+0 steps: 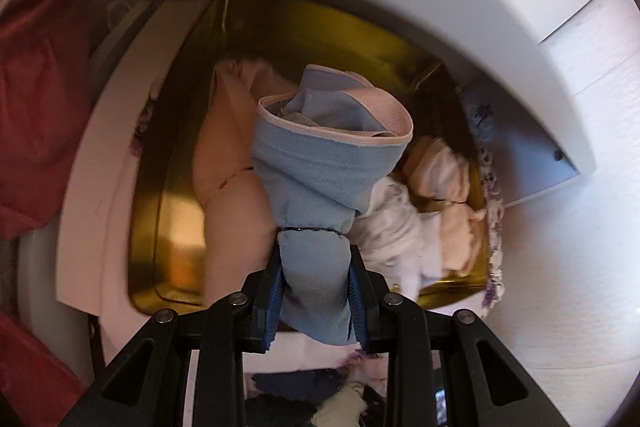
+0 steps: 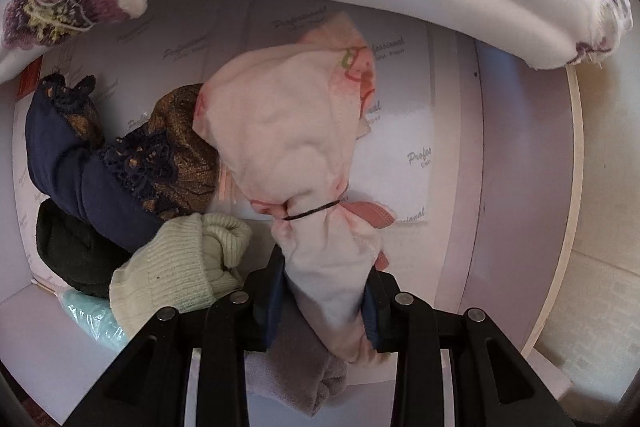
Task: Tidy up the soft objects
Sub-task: 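Lower the grey stocking bundle into the gold tray and open the left tool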
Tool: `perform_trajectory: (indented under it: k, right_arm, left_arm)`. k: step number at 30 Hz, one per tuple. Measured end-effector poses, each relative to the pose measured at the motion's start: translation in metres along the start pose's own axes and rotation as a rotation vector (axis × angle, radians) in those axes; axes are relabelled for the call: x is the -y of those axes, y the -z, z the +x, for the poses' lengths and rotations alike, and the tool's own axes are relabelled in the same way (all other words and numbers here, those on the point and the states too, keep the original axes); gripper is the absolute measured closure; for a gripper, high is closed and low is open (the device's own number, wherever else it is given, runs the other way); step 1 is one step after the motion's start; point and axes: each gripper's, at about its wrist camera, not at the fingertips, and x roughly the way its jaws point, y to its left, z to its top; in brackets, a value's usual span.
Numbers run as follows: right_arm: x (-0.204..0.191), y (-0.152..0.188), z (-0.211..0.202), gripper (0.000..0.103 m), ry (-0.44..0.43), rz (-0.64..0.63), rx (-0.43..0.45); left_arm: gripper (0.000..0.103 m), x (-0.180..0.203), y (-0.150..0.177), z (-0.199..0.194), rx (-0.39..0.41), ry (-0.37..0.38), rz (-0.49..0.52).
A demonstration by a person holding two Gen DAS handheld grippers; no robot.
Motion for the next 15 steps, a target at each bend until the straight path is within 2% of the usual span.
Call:
perform_trajectory:
  k: [4, 7, 9, 11, 13, 15]
  right_arm:
    - [-0.003, 0.0, 0.003, 0.068, 0.006, -0.009, 0.003]
    - [-0.005, 0.005, 0.002, 0.068, 0.009, -0.011, 0.004]
    - [-0.005, 0.006, 0.003, 0.068, 0.007, -0.01, 0.006]
    - [-0.004, 0.006, 0.003, 0.068, 0.005, -0.009, 0.005]
    - [-0.004, 0.006, 0.003, 0.068, 0.007, -0.007, 0.005]
    - [-0.003, 0.005, 0.001, 0.068, 0.006, -0.006, 0.005]
  left_arm:
    - [0.075, 0.002, -0.003, 0.014, -0.012, -0.024, 0.017]
    - [0.073, 0.003, -0.001, 0.035, -0.045, -0.076, 0.011]
    - [0.072, 0.001, -0.001, 0.033, -0.025, -0.07, -0.005]
    - [0.067, -0.005, 0.002, 0.025, 0.002, -0.038, -0.029]
    - [0.052, -0.006, 0.004, 0.016, 0.022, -0.033, -0.038]
    - [0.041, -0.012, 0.004, 0.005, 0.048, -0.011, -0.061]
